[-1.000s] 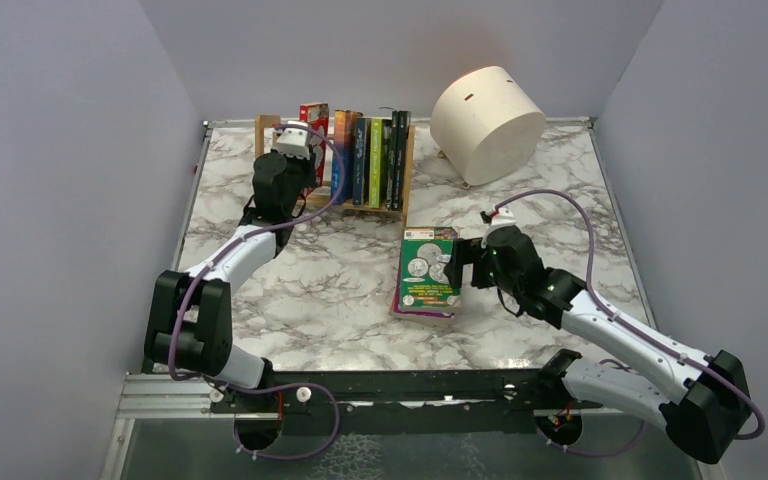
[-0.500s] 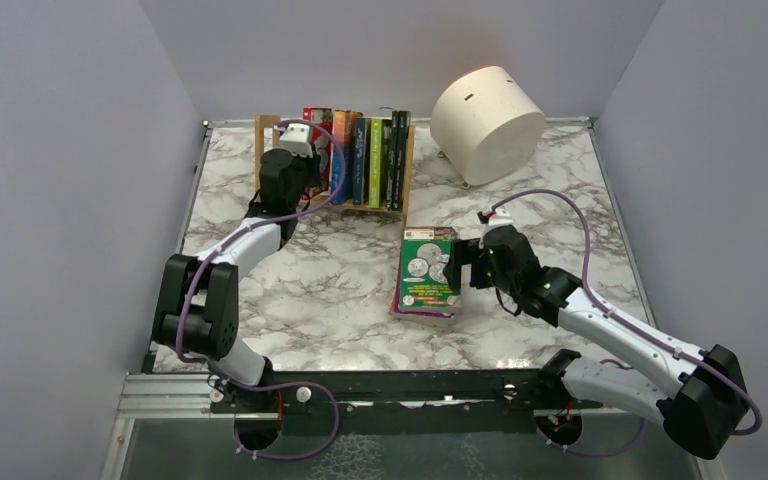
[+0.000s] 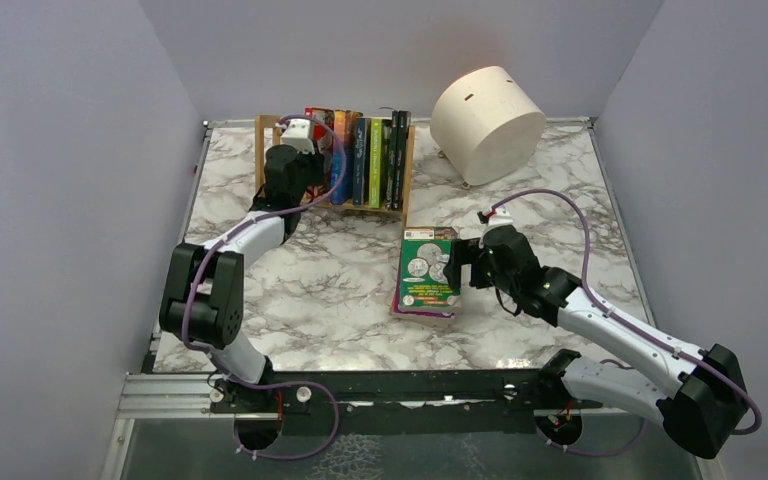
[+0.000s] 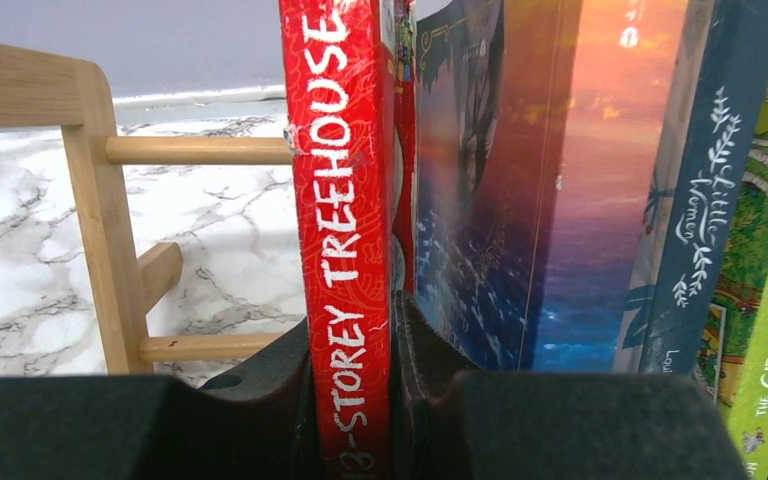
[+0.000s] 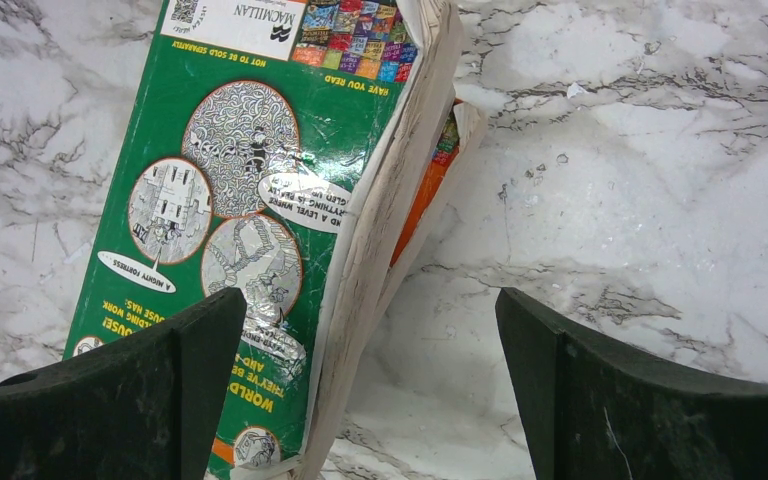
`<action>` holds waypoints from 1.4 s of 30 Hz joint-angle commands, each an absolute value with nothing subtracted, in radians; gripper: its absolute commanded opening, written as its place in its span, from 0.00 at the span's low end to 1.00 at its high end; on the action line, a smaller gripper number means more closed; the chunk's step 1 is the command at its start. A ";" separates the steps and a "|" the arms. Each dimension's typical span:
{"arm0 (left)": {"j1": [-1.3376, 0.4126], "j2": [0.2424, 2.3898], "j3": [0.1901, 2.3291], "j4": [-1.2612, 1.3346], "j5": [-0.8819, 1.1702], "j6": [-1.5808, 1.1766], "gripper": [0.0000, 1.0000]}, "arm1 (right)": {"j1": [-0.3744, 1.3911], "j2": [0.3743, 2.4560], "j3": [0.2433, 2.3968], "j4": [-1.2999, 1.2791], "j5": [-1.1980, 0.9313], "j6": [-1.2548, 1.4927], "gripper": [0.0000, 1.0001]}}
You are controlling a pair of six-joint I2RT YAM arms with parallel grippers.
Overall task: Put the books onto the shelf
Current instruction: Place the book on the shelf.
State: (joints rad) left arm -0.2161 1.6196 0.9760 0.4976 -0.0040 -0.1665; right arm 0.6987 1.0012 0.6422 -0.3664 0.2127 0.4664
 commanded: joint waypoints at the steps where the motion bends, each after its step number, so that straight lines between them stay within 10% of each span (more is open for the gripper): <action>1: -0.222 1.635 1.016 0.558 0.002 -0.184 0.00 | 0.703 0.996 0.653 -0.338 0.241 0.464 0.95; 42: -0.254 1.765 1.075 0.559 0.014 -0.213 0.00 | 0.703 0.999 0.648 -0.332 0.252 0.463 0.95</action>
State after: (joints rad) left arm -0.2462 1.7489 1.0412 0.5152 -0.0040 -0.1940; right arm 0.6987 1.0080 0.6422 -0.3649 0.2203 0.4664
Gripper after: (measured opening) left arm 0.123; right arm 0.949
